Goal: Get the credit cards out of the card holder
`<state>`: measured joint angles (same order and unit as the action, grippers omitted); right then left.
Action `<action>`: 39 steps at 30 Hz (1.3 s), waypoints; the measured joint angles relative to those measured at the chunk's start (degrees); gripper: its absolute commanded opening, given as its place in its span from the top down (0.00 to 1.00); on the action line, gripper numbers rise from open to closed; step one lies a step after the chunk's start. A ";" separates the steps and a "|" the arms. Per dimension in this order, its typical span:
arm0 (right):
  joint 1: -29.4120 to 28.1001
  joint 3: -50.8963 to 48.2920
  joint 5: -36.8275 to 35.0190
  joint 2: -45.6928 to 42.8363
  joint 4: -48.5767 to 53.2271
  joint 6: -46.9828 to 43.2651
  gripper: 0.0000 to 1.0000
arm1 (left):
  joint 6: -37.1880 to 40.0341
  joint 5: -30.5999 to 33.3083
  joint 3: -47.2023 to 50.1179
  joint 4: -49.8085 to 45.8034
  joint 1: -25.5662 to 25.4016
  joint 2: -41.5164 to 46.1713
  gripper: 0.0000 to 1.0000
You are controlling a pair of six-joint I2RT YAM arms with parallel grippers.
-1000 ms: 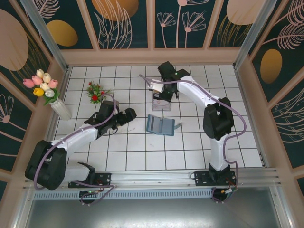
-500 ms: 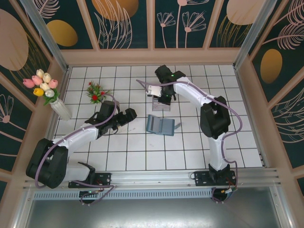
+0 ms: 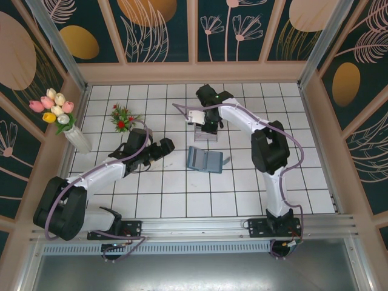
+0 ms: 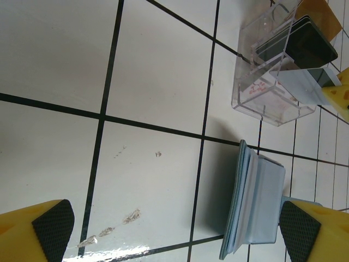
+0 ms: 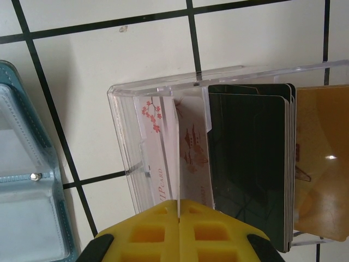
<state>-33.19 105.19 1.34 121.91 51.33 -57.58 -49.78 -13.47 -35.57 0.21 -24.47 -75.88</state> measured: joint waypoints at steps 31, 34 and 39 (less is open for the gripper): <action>1.25 7.50 2.12 4.57 3.04 4.55 0.70 | 0.00 0.00 0.02 0.02 0.00 -0.04 0.01; 1.53 8.37 2.14 4.50 2.86 5.77 0.71 | 0.00 0.00 0.02 0.02 0.00 -0.04 0.01; 2.99 8.39 3.91 3.56 2.60 8.87 0.72 | 0.02 -0.02 0.02 0.02 0.00 -0.04 0.01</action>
<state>-30.20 113.58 5.26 125.47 53.93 -48.71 -49.76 -13.50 -35.55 0.23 -24.47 -75.92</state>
